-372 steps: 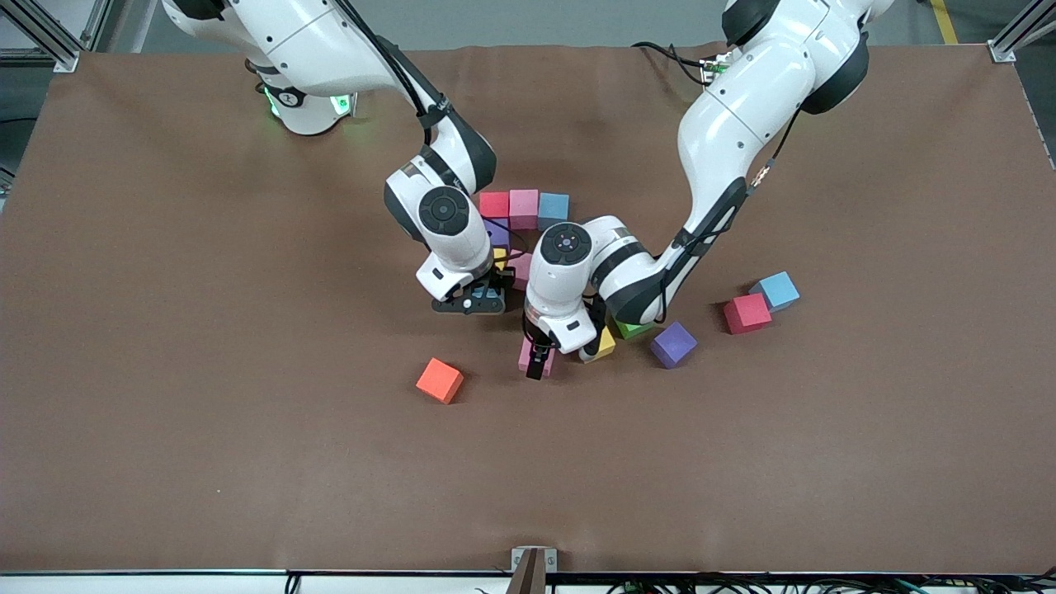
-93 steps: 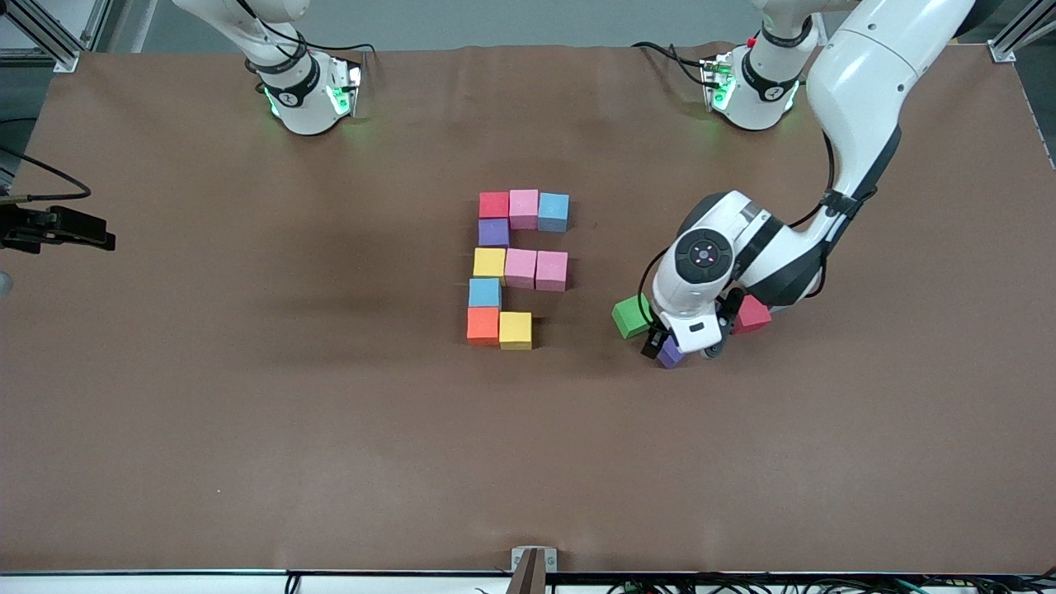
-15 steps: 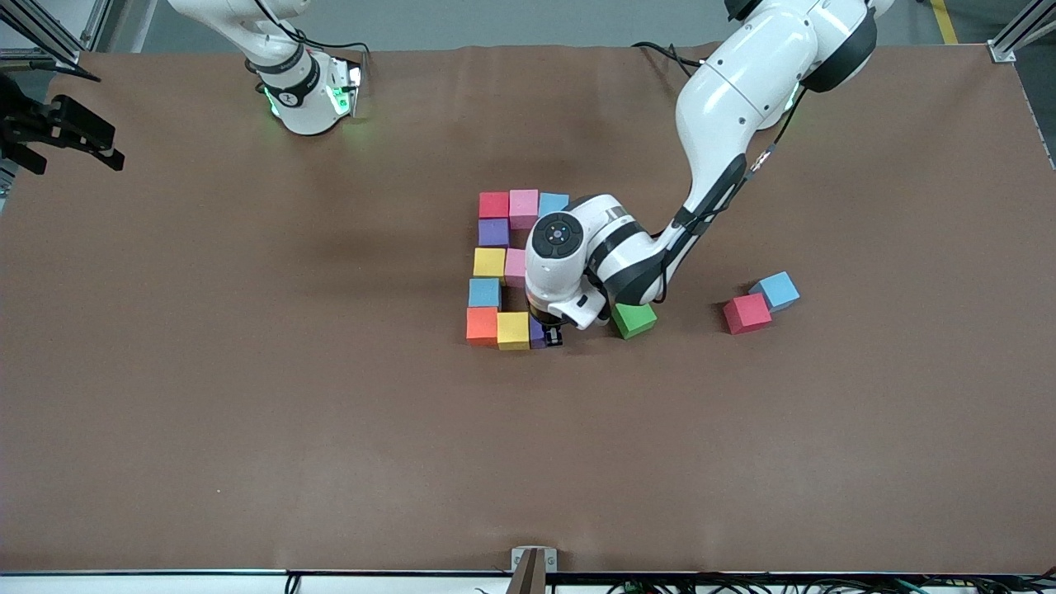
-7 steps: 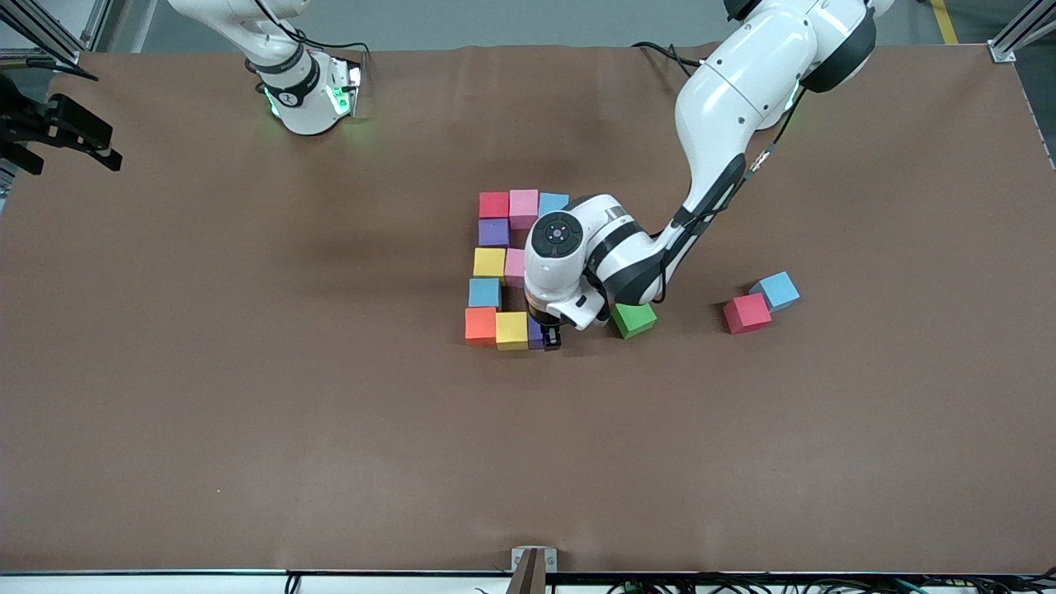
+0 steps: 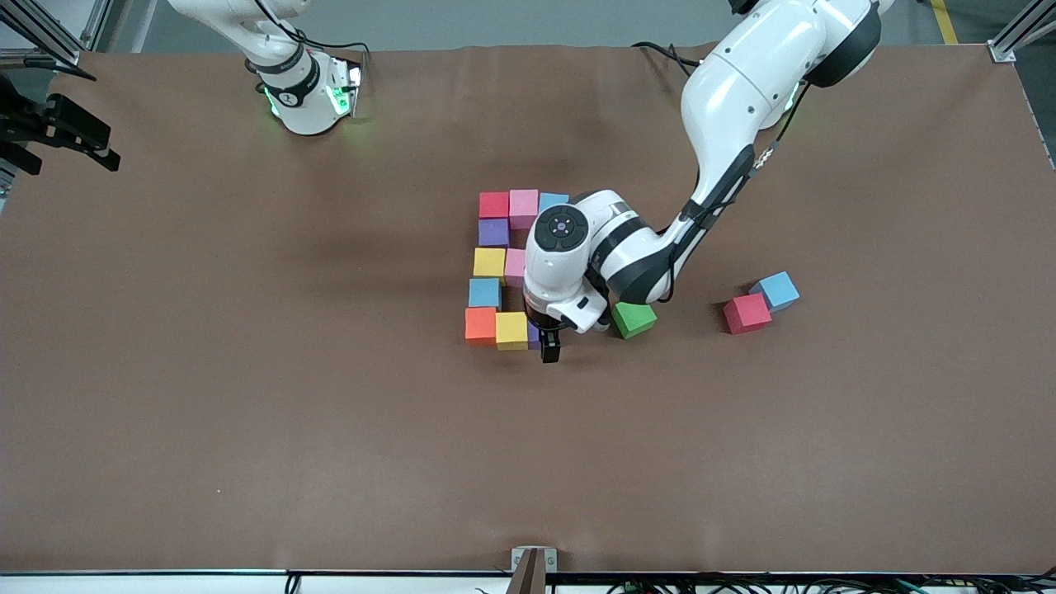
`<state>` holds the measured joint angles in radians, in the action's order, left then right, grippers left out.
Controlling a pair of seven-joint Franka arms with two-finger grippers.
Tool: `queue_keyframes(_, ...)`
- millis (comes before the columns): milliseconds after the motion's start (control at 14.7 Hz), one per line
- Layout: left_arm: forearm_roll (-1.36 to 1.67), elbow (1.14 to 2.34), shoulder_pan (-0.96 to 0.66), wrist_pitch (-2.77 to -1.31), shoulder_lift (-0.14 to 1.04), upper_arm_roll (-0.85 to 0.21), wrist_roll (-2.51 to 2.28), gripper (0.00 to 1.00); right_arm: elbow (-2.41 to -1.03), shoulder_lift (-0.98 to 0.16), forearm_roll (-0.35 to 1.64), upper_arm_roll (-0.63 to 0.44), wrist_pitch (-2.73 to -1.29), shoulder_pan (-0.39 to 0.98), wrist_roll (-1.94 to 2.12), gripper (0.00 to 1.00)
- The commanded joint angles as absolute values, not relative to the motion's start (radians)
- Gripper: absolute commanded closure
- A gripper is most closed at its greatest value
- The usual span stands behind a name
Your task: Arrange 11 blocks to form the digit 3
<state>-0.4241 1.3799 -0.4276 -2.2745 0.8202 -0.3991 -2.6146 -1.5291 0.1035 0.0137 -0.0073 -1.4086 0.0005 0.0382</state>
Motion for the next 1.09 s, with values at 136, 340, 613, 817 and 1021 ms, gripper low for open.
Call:
queue_keyframes(136, -0.370, 1.404, -0.399, -2.161, 0.713, -0.396, -2.504, 0.00, -1.536, 0.117, 0.003, -0.020, -1.411, 0.009, 0.041, 0.00)
queue_keyframes(340, -0.339, 1.452, -0.351, -2.120, 0.660, -0.396, -2.239, 0.00, -1.536, 0.117, 0.003, -0.020, -1.413, 0.008, 0.041, 0.00)
queue_keyframes(613, -0.298, 1.525, -0.264, -2.120, 0.595, -0.396, -1.907, 0.00, -1.536, 0.114, 0.005, -0.020, -1.414, 0.011, 0.041, 0.00)
queue_keyframes(817, -0.295, 1.598, -0.206, -2.121, 0.536, -0.396, -1.647, 0.00, -1.536, 0.109, 0.006, -0.020, -1.420, 0.011, 0.041, 0.00)
queue_keyframes(1021, -0.293, 1.667, -0.154, -2.125, 0.473, -0.396, -1.299, 0.00, -1.536, 0.109, 0.008, -0.020, -1.422, 0.011, 0.041, 0.00)
